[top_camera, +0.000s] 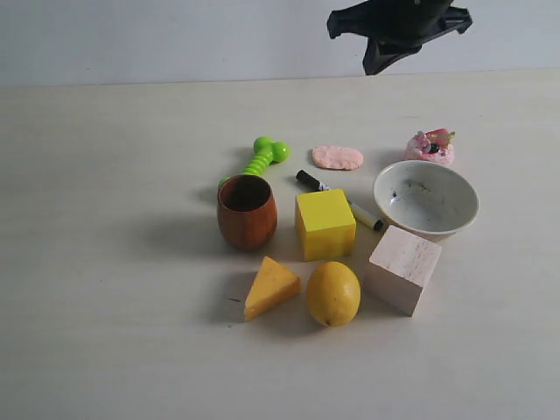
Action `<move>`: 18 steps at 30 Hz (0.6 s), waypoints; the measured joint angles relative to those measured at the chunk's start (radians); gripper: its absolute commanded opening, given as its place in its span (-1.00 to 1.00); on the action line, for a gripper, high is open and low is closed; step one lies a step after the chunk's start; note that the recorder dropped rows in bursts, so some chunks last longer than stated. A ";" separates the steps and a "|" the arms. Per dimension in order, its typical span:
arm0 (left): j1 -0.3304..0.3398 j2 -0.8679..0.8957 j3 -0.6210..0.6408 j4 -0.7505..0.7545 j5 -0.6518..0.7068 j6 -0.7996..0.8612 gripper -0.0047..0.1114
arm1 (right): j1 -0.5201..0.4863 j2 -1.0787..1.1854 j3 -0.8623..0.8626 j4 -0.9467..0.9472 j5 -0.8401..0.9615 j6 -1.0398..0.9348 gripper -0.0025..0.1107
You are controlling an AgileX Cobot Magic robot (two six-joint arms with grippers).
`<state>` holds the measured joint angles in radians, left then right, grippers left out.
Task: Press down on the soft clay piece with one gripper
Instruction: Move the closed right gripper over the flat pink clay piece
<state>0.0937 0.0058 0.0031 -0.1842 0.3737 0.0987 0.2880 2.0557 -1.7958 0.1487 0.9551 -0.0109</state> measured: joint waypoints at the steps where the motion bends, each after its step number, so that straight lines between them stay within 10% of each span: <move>1: 0.000 0.000 0.000 0.000 0.000 0.000 -0.92 | 0.004 0.018 -0.008 0.000 0.002 0.000 -0.96; 18: 0.000 0.000 0.000 0.000 0.000 0.000 -0.92 | 0.025 0.314 -0.244 0.010 0.084 -0.012 -0.96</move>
<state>0.0937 0.0058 0.0031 -0.1842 0.3737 0.0987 0.3131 2.3694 -2.0396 0.1582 1.0387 -0.0229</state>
